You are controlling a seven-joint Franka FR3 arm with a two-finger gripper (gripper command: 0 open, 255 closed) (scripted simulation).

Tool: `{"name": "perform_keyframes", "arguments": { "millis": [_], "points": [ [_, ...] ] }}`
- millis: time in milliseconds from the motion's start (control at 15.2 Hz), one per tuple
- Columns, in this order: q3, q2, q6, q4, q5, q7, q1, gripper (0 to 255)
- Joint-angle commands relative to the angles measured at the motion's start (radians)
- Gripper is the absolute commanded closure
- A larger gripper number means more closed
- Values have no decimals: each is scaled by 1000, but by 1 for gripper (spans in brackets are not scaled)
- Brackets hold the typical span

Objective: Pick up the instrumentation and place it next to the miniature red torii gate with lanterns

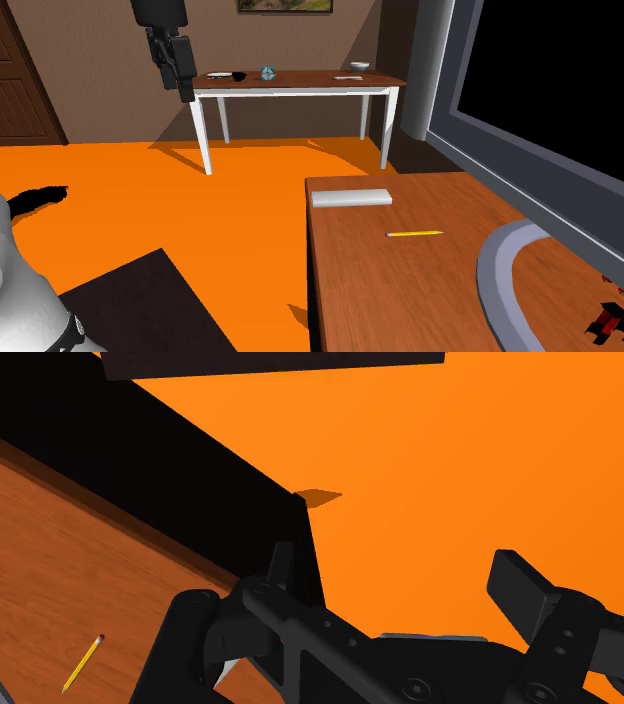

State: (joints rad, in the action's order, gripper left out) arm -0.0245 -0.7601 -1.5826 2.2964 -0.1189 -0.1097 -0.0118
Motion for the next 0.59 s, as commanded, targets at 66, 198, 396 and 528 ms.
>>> {"name": "perform_keyframes", "arguments": {
  "millis": [66, 198, 396, 528],
  "points": [
    [-1, 28, -28, 1, 4, -5, 6, 0],
    [-2, 87, -83, 0, 11, -15, 19, 0],
    [-3, 180, -161, -11, 22, -32, 37, 0],
    [-3, 244, -210, -24, 31, -44, 49, 0]
  ]
}}
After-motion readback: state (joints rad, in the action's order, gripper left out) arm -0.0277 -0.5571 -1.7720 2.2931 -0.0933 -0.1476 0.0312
